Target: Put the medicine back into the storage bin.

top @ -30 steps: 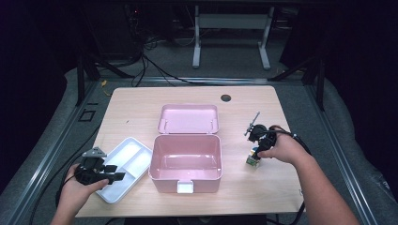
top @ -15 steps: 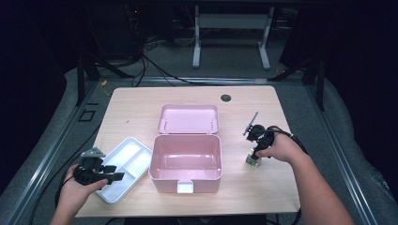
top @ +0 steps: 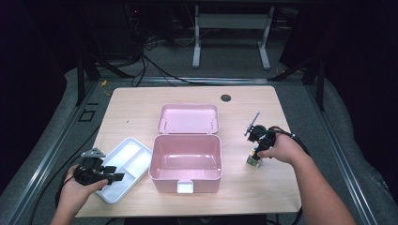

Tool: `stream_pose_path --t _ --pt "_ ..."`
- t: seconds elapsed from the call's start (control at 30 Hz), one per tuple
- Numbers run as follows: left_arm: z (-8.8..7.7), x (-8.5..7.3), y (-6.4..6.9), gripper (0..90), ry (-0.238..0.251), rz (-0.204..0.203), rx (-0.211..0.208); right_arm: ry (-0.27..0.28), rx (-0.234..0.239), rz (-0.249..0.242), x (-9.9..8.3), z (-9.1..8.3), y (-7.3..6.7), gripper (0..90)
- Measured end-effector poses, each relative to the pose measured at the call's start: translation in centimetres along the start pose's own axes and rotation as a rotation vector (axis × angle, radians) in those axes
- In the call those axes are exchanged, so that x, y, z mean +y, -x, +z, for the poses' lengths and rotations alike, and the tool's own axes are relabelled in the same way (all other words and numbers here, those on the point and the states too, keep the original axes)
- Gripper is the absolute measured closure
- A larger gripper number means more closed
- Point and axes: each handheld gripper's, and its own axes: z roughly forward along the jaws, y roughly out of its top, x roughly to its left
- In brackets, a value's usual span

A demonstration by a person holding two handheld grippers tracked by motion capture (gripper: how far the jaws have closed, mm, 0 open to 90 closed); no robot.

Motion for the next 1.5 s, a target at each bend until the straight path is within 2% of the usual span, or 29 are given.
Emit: stream_pose_path --t 0.13,0.27,0.37,0.4,0.47,0.53,0.57,0.63,0.7,0.73,0.8,0.83,0.9,1.0,1.27,1.43,1.5 --pt "-0.1 0.0 0.0 48.6 0.005 -0.004 0.000 0.012 -0.002 -0.006 0.2 -0.6 -0.2 47.0" --pt "0.0 0.0 -0.1 48.6 0.004 -0.004 -0.001 0.027 -0.006 -0.037 0.8 -2.6 -0.6 47.0" --pt "0.0 -0.1 -0.1 48.6 0.001 -0.003 -0.002 0.047 -0.018 -0.055 1.0 -3.3 -0.9 47.0" --pt "0.0 -0.1 -0.1 48.6 0.004 -0.004 0.001 0.017 -0.017 -0.076 1.4 -4.3 -1.2 47.0" --pt "-0.1 -0.1 -0.1 48.7 0.009 -0.006 0.000 0.028 -0.030 -0.090 1.7 -5.2 -1.4 47.0" --pt "-0.1 -0.1 -0.2 48.7 0.006 0.000 0.000 0.036 -0.024 -0.103 2.0 -5.8 -1.6 47.0" --pt "-0.1 -0.1 -0.2 48.8 0.005 -0.005 0.000 0.035 -0.016 -0.129 2.4 -6.8 -1.9 47.0" --pt "0.0 -0.1 -0.2 48.8 0.002 -0.005 0.001 0.036 -0.020 -0.175 2.8 -7.8 -2.3 47.0" --pt "0.0 -0.1 -0.2 48.8 0.001 -0.005 0.000 0.040 -0.021 -0.189 2.9 -8.1 -2.5 47.1" --pt "0.0 -0.1 -0.2 48.8 0.001 -0.005 -0.001 0.057 -0.057 -0.249 3.3 -9.2 -3.1 47.0" --pt "0.0 -0.1 -0.2 48.8 0.001 -0.005 -0.001 0.056 -0.059 -0.269 3.4 -9.6 -3.4 47.1" --pt "0.0 -0.1 -0.2 48.8 -0.001 -0.005 -0.003 0.056 -0.047 -0.298 3.6 -10.2 -3.7 47.1" --pt "0.0 -0.1 -0.2 48.8 -0.002 -0.007 -0.005 0.077 -0.053 -0.365 4.1 -11.5 -4.6 47.0" --pt "0.0 -0.1 -0.2 48.8 -0.003 -0.006 -0.005 0.082 -0.040 -0.409 4.6 -12.6 -5.5 47.1" --pt "0.1 -0.2 -0.3 48.8 -0.005 -0.009 -0.007 0.086 -0.030 -0.470 6.4 -14.0 -7.2 47.1" --pt "0.2 -0.2 -0.3 48.8 -0.005 -0.010 -0.008 0.086 -0.020 -0.479 7.2 -14.4 -8.0 47.0" --pt "0.2 -0.2 -0.3 48.8 -0.010 -0.008 -0.008 0.096 -0.017 -0.494 8.1 -14.8 -8.7 47.0"
